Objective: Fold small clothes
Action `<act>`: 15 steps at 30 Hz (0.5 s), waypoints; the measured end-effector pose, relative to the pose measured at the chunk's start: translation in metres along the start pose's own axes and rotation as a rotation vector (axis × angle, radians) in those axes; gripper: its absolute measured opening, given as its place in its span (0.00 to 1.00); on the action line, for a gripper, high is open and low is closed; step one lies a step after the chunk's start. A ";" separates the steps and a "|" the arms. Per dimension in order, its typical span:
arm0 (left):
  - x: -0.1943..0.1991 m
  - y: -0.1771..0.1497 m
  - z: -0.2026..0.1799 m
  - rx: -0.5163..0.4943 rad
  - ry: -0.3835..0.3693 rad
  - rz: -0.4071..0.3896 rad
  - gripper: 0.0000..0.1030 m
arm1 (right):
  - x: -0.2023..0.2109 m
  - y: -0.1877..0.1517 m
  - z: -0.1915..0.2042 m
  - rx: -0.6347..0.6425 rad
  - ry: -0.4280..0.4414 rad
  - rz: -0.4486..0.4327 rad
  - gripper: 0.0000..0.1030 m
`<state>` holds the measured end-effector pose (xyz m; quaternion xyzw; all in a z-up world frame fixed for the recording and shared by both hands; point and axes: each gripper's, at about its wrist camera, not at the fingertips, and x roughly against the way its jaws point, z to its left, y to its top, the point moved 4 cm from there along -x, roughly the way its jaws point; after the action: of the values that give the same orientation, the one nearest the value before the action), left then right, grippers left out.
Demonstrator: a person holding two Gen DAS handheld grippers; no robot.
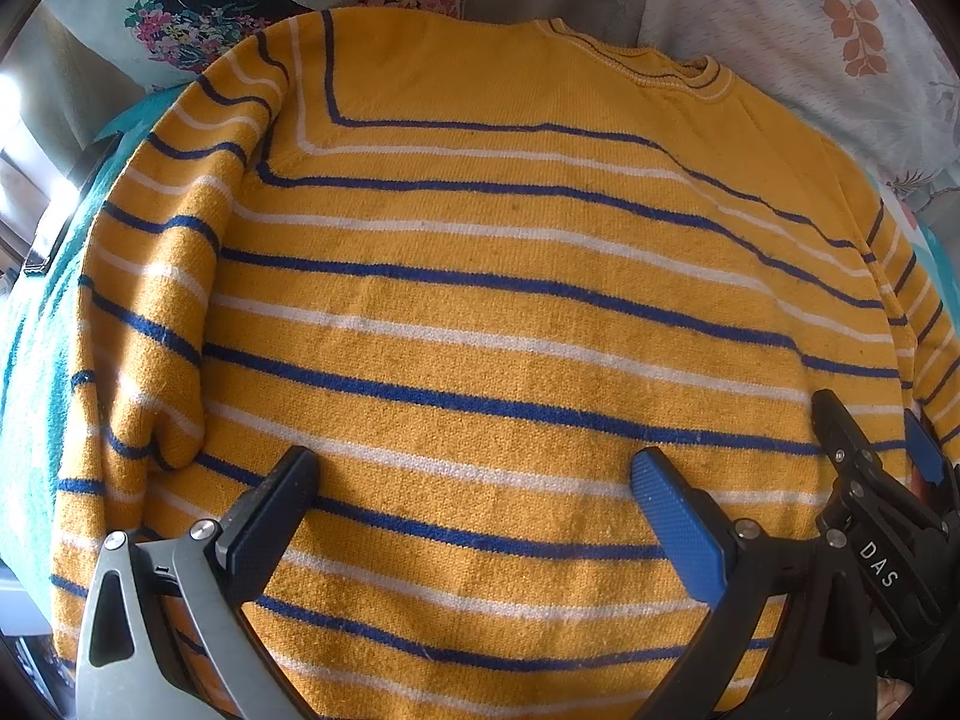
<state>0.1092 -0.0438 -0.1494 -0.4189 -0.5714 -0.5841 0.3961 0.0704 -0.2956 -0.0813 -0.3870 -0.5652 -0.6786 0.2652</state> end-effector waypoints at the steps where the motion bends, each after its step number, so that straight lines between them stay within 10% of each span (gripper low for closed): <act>1: 0.000 0.000 0.000 0.000 0.000 0.000 1.00 | 0.000 0.000 0.000 0.000 0.000 0.000 1.00; 15: 0.001 -0.003 -0.001 -0.001 0.000 -0.008 1.00 | -0.001 0.000 0.000 -0.001 -0.001 -0.001 1.00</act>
<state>0.1065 -0.0444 -0.1494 -0.4168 -0.5727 -0.5860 0.3935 0.0706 -0.2956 -0.0818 -0.3873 -0.5650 -0.6788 0.2645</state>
